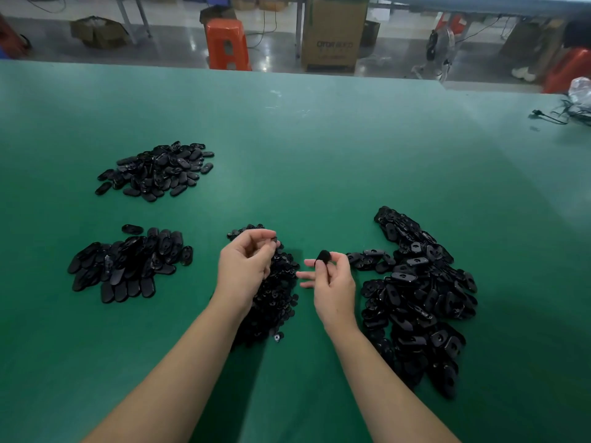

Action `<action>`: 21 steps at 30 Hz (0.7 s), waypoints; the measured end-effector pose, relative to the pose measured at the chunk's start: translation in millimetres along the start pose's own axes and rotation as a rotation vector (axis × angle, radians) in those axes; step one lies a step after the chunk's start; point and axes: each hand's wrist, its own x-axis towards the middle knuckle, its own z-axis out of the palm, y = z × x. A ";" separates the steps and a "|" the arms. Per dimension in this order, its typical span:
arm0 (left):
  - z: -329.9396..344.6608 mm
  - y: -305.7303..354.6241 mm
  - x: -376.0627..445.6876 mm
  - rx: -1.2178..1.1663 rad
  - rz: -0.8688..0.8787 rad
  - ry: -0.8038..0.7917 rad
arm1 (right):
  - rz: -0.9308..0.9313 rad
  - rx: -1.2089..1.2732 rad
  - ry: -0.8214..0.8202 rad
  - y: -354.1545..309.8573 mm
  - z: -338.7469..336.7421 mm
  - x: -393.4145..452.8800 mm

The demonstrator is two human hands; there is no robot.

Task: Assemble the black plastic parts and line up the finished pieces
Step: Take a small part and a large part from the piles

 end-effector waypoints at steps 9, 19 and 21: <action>9.5 -9.0 0.3 0.023 -0.074 -0.010 | 0.000 0.017 -0.004 -1.7 1.1 -0.1; 40.4 -18.2 -9.0 0.225 -0.142 -0.075 | -0.030 -0.173 0.021 2.7 0.2 3.1; 46.2 -19.1 -12.1 0.266 -0.138 -0.075 | -0.020 -0.169 0.019 1.2 -0.3 2.5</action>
